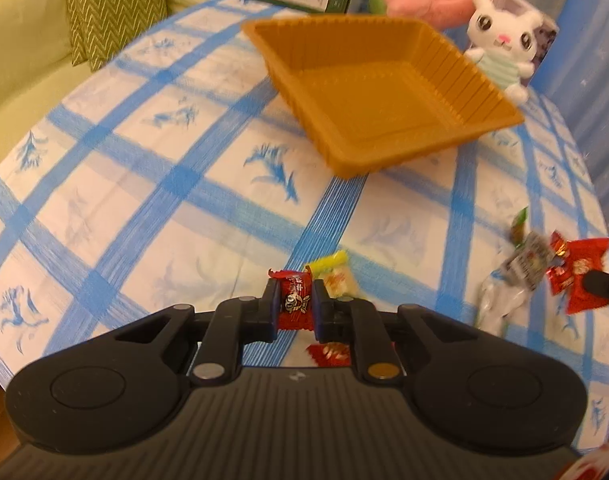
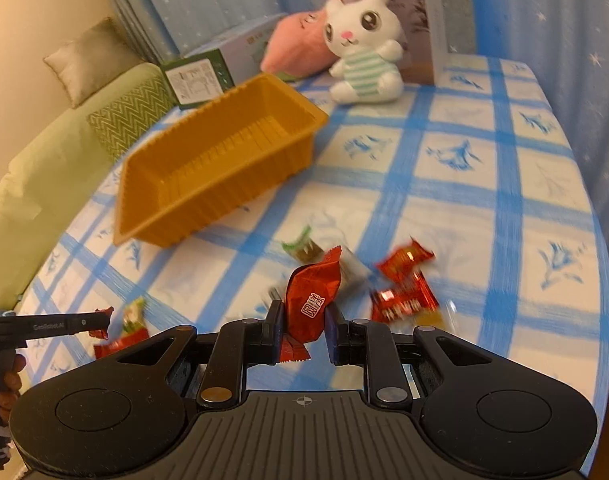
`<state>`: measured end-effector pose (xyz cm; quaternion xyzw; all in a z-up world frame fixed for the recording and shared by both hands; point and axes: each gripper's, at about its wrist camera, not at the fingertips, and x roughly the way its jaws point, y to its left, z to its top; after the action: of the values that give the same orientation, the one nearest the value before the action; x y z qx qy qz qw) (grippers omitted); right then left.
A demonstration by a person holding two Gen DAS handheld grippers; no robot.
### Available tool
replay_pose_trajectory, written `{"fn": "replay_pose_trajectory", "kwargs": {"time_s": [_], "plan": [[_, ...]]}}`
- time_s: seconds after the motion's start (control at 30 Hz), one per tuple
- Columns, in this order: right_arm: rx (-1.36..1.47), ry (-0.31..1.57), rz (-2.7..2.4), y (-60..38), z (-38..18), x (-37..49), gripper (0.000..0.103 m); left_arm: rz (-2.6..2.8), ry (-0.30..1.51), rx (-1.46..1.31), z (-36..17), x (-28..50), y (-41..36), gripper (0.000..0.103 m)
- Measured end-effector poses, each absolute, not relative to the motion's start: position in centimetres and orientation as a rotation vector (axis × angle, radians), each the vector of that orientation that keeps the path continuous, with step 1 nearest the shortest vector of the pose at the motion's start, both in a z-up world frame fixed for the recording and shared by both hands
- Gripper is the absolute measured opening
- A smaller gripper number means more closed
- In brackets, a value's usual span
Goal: Organize snacks
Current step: 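Grasp a red candy packet with the right tool while the left tool grasps another, then carry both red packets over the orange tray and open both tools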
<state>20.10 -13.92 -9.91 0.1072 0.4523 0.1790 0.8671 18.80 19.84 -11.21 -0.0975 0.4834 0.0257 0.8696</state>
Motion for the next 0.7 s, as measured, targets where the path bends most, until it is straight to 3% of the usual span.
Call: {"fn": "replay_pose_trajectory", "kwargs": {"time_s": [0.33,0.7], "plan": [[0.24,0.874,0.469,-11.4,-7.7,25.2,0.022,-0.036,0.868,-0.209,-5.1,21.8,17.7,0.015],[0.234,0.831,0.53,-7.8,-6.7,31.8,0.022,-0.069,0.819,-0.196,-3.4,29.0,15.8,0.015]]}}
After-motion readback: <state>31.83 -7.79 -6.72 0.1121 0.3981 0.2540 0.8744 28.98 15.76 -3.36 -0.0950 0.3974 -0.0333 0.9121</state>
